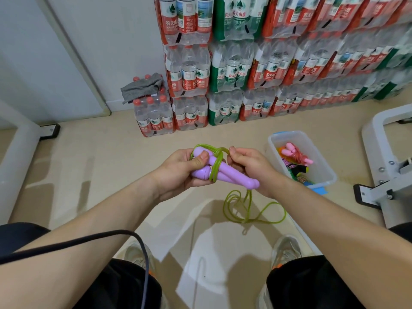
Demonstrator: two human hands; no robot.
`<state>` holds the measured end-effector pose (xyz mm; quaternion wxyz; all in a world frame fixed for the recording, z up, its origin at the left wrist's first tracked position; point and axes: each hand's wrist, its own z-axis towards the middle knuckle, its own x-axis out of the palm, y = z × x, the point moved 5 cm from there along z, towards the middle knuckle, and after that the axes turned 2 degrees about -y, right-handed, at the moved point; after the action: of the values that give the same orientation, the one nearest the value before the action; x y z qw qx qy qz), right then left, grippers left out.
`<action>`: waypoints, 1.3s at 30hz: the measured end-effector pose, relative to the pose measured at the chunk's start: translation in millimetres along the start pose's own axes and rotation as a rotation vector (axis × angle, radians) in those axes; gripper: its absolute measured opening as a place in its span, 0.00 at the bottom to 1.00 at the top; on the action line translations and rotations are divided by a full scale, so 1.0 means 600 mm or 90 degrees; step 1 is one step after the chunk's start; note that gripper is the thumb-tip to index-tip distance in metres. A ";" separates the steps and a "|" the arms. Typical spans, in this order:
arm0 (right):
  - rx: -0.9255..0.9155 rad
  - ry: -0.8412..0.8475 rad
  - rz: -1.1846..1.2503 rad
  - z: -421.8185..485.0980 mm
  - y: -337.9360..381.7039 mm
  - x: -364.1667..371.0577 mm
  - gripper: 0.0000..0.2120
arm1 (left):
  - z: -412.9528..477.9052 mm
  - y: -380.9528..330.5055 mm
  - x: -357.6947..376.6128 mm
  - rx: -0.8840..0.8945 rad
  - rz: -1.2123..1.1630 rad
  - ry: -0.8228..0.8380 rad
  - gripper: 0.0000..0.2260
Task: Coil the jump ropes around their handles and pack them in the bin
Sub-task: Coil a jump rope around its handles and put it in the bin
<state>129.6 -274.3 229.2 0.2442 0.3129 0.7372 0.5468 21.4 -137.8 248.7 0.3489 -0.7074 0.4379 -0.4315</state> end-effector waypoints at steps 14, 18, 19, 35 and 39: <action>0.057 -0.036 -0.085 -0.044 -0.040 0.088 0.17 | 0.011 -0.011 -0.017 0.069 -0.102 -0.245 0.13; -0.016 -0.015 -0.369 -0.054 0.002 0.091 0.15 | 0.005 -0.018 -0.016 0.177 0.124 -0.239 0.19; -0.023 -0.005 -0.406 -0.055 0.012 0.088 0.17 | 0.006 -0.020 -0.024 0.203 0.174 -0.261 0.19; -0.247 0.015 -0.668 -0.024 0.121 0.017 0.02 | 0.018 -0.026 -0.024 0.126 0.264 -0.206 0.05; -0.162 0.151 -0.490 -0.017 0.115 0.001 0.05 | 0.009 -0.021 -0.006 0.078 0.263 -0.122 0.02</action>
<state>135.2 -266.3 298.6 0.3808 -0.0830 0.7501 0.5343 29.5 -128.9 256.3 0.5122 -0.6179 0.5113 -0.3073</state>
